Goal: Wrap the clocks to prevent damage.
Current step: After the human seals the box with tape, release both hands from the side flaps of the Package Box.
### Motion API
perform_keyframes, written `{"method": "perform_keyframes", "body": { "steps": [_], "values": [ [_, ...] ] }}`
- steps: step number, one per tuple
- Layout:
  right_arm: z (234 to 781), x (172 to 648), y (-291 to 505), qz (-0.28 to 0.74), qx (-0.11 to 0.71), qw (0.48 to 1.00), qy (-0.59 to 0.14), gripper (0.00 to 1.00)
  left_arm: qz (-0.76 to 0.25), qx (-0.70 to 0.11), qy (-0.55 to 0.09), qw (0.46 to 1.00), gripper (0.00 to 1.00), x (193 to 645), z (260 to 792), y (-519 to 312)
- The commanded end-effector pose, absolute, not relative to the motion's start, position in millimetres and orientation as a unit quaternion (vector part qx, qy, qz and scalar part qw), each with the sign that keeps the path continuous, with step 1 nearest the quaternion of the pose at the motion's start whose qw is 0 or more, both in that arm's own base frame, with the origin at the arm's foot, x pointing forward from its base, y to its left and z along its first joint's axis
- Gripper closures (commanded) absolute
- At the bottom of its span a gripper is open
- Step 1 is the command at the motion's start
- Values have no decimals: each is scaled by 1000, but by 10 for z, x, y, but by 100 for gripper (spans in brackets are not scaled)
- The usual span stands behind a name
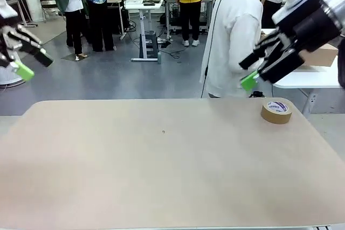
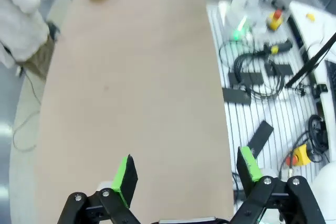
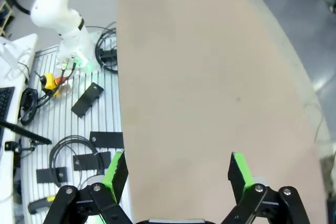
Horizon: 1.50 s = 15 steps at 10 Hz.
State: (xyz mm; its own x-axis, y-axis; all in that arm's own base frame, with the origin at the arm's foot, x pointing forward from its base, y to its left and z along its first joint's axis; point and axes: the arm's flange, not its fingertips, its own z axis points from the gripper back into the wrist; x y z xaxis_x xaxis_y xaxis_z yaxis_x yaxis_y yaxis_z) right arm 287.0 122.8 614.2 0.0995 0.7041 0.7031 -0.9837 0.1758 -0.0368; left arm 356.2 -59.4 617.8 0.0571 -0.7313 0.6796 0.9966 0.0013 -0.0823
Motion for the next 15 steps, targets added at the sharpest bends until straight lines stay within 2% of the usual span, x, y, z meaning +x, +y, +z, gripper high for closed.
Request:
{"method": "perform_keyframes", "body": {
  "steps": [1,3,4,6,7,8,9,10,11,15],
  "values": [
    [6257,3305,917,644,321,603,-344,1,-634,-410,-283,591,1,3906,6153,-377],
    [5955,3540,565,628,384,549,-396,1,-603,-469,-318,561,1,4107,5879,-36],
    [5806,3571,372,600,397,557,-415,1,-594,-479,-328,556,1,4126,5744,128],
    [5574,3515,115,525,390,611,-447,1,-573,-478,-332,577,1,4131,5593,392],
    [5547,3491,77,487,375,649,-448,1,-575,-448,-339,594,1,4079,5600,431],
    [5666,3581,75,554,393,584,-446,1,-601,-336,-355,633,1,3931,5694,330],
    [5666,3581,75,554,393,584,-446,1,-566,-479,-335,581,1,4111,5478,478],
    [5509,3563,-74,521,388,616,-446,0,-577,-434,-345,600,1,4105,5557,525],
    [5530,3460,12,538,394,603,-438,0,-587,-389,-374,603,1,4051,5607,501],
    [5391,3440,-460,494,398,626,-454,0,-578,-354,-429,597,1,3949,5601,844]
  ]
}}
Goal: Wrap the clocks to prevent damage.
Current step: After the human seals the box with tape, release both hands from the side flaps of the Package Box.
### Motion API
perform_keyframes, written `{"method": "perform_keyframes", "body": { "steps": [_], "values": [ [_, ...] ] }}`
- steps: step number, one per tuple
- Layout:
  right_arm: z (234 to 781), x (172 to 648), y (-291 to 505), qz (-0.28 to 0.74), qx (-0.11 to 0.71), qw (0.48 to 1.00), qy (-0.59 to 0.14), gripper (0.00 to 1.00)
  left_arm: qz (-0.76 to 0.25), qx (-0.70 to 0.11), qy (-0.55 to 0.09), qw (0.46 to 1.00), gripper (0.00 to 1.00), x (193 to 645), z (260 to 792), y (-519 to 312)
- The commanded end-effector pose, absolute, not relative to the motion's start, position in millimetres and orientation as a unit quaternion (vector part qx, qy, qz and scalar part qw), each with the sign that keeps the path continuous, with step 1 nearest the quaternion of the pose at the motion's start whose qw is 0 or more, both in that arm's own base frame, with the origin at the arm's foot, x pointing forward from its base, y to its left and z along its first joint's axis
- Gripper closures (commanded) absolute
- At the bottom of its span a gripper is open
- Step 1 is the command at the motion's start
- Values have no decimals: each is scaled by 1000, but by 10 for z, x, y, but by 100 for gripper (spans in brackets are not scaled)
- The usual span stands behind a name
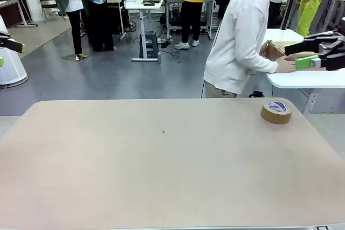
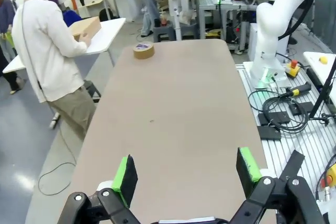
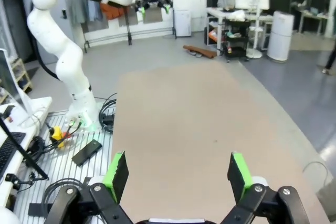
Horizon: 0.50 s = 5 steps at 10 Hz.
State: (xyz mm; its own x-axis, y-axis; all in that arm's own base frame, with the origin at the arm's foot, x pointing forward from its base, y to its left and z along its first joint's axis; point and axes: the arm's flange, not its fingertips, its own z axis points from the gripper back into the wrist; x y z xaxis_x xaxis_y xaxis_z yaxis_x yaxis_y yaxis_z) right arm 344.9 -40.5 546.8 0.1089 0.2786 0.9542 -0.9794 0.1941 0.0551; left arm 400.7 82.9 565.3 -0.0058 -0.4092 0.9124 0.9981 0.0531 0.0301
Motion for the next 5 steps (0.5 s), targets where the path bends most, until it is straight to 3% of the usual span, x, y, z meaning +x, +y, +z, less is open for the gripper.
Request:
{"method": "perform_keyframes", "body": {
  "steps": [1,5],
  "values": [
    [5385,3441,-493,487,401,627,-457,0,-564,-368,-432,600,1,3927,5581,869],
    [5468,3449,-405,498,394,632,-445,0,-575,-364,-412,605,1,3974,5638,907]
  ]
}}
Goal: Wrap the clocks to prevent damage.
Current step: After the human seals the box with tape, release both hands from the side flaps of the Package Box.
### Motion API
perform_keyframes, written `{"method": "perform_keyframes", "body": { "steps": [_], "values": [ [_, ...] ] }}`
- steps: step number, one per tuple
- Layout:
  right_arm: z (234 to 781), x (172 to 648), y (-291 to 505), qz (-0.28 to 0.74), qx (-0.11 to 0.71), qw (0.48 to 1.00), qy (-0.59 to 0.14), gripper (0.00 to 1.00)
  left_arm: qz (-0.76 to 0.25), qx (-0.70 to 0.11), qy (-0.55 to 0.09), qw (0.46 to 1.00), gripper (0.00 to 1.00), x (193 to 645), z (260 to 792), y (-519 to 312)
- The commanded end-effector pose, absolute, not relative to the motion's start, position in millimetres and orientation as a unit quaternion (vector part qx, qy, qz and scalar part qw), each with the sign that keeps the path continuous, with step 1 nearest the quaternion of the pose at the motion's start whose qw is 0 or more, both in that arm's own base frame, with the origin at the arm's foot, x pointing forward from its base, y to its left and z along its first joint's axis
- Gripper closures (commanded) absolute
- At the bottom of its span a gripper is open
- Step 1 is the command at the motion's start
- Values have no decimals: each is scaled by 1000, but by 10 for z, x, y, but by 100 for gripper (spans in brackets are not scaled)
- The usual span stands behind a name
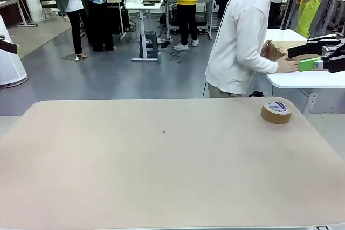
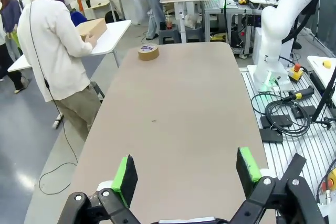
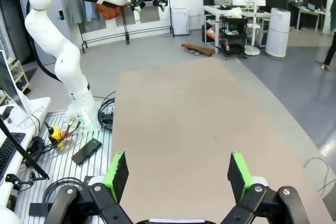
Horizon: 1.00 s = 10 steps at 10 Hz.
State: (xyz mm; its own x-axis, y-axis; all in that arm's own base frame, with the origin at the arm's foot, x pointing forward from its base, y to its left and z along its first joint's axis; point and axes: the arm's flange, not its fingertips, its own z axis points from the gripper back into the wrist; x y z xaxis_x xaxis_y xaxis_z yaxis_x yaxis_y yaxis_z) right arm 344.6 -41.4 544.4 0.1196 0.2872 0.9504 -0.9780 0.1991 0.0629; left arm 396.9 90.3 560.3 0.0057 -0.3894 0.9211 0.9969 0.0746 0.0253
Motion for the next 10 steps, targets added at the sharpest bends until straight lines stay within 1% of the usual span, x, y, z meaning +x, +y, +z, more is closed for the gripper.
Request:
{"method": "perform_keyframes", "body": {
  "steps": [1,10],
  "values": [
    [5468,3449,-405,498,394,632,-445,0,-575,-364,-412,605,1,3974,5638,907],
    [5468,3449,-405,498,394,632,-445,0,-575,-364,-412,605,1,3974,5638,907]
  ]
}}
